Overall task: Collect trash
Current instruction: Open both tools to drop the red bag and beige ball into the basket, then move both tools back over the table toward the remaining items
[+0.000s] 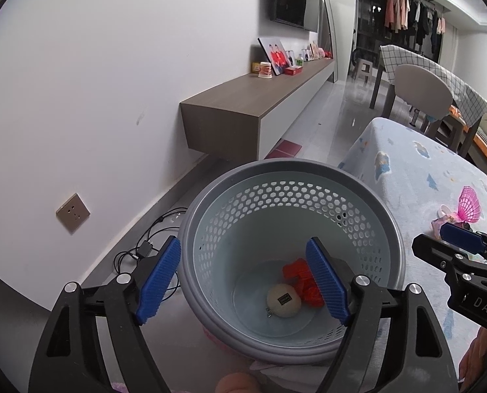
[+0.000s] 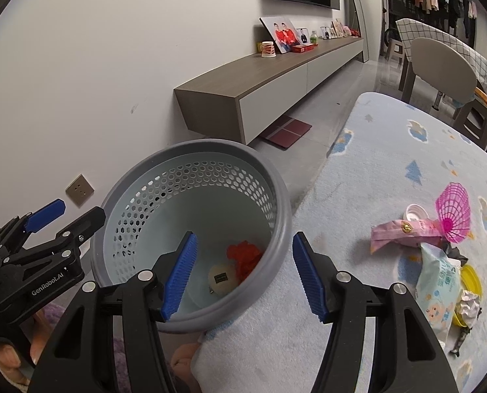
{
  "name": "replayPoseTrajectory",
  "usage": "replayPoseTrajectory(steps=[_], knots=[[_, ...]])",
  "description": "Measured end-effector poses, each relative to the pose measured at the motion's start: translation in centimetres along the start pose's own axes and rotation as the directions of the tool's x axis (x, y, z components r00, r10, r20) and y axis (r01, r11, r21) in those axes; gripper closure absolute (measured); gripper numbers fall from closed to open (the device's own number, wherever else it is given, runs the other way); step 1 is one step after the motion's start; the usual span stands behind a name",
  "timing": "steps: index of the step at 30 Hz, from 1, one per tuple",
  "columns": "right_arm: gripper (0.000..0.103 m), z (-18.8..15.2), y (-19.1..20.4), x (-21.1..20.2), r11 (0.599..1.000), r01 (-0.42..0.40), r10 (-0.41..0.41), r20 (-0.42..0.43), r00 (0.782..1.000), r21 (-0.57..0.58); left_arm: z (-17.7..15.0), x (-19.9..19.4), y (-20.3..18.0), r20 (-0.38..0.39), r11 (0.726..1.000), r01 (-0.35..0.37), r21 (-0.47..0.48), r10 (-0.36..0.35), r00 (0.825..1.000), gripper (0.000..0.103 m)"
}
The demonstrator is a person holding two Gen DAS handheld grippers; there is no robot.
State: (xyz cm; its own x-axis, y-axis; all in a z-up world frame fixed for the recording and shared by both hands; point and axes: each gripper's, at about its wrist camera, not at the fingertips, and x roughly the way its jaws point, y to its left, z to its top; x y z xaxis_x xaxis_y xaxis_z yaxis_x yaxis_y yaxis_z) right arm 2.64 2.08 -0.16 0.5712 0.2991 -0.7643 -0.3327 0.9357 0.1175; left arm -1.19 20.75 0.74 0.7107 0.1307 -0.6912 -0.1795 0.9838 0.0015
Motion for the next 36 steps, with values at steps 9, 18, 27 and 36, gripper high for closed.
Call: replayPoseTrajectory(steps=[9, 18, 27, 36], knots=[[0.043, -2.3, -3.0, -2.5, 0.995, 0.051, -0.052, 0.01, 0.999, 0.081, -0.2, -1.5, -2.2, 0.028, 0.998, 0.038, 0.046, -0.039, 0.999, 0.019], [0.043, -5.2, -7.7, -6.6, 0.974, 0.165, -0.169, 0.015, 0.985, 0.156, -1.5, -2.5, -6.5, 0.006, 0.985, 0.114, 0.13, -0.116, 0.993, 0.019], [0.042, -8.8, -14.0, -10.7, 0.931, 0.262, -0.271, 0.0, 0.963, 0.253, -2.6, -4.1, -12.2, -0.01, 0.955, 0.214, 0.204, -0.217, 0.976, 0.019], [0.042, -11.5, -19.3, -13.2, 0.891, 0.318, -0.332, -0.013, 0.943, 0.325, -3.5, -4.8, -17.6, -0.041, 0.927, 0.278, 0.251, -0.277, 0.96, 0.019]])
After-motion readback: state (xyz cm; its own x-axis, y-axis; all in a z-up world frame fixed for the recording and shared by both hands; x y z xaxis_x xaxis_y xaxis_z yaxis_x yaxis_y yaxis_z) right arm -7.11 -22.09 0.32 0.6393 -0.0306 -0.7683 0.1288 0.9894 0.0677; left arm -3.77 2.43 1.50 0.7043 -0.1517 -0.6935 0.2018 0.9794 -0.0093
